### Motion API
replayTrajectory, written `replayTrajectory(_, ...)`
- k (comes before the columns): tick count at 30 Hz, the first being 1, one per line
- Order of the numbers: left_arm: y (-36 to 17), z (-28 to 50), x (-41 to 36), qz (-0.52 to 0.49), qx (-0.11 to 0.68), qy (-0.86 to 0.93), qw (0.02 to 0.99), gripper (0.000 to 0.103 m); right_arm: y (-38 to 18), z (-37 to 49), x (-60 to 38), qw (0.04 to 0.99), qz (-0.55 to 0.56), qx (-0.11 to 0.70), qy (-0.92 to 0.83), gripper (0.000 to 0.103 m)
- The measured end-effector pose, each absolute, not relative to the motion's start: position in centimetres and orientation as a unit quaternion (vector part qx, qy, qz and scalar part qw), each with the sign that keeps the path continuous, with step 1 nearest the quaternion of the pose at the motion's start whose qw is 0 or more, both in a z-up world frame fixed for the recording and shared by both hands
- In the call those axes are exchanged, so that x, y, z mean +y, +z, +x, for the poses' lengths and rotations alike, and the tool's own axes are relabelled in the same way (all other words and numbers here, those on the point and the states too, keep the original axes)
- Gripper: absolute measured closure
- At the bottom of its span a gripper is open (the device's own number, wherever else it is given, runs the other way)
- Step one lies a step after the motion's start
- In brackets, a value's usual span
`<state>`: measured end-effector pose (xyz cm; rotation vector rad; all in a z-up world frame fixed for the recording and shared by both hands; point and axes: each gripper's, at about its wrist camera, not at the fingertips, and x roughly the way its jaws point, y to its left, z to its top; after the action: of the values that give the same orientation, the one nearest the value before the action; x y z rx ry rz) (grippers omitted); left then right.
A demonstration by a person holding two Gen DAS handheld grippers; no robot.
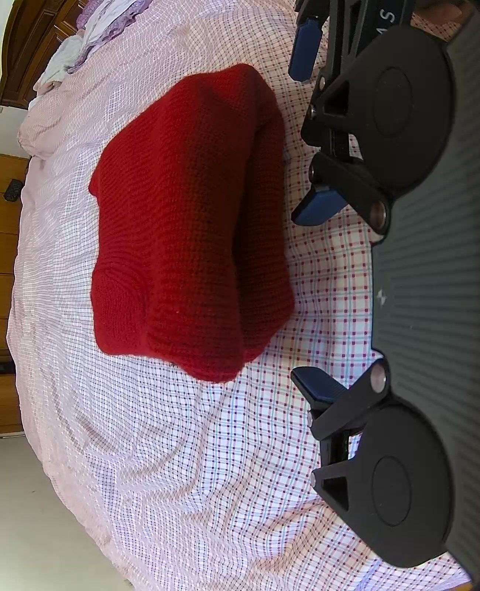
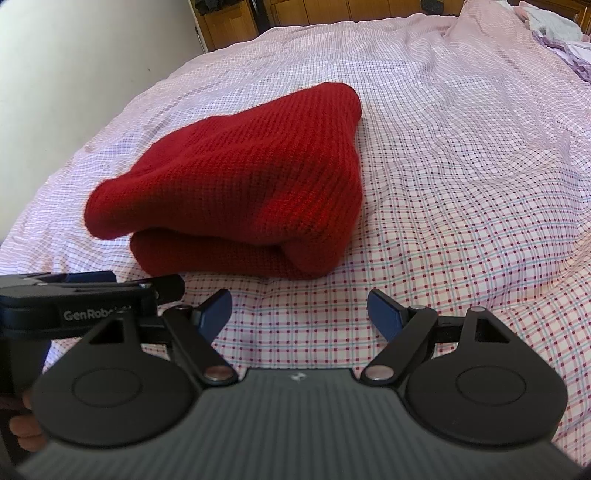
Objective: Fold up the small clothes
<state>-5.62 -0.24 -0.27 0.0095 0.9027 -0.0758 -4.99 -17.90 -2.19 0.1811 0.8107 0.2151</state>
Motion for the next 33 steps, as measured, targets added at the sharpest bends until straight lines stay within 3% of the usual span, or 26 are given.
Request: replayTrajectory(33, -0.02, -5.31, -0.19, 0.011, 0.439, -0.033, 0.898, 0.016, -2.14, -5.06, -17.75, 0.909, 0.089, 0.392, 0.105, 0.021)
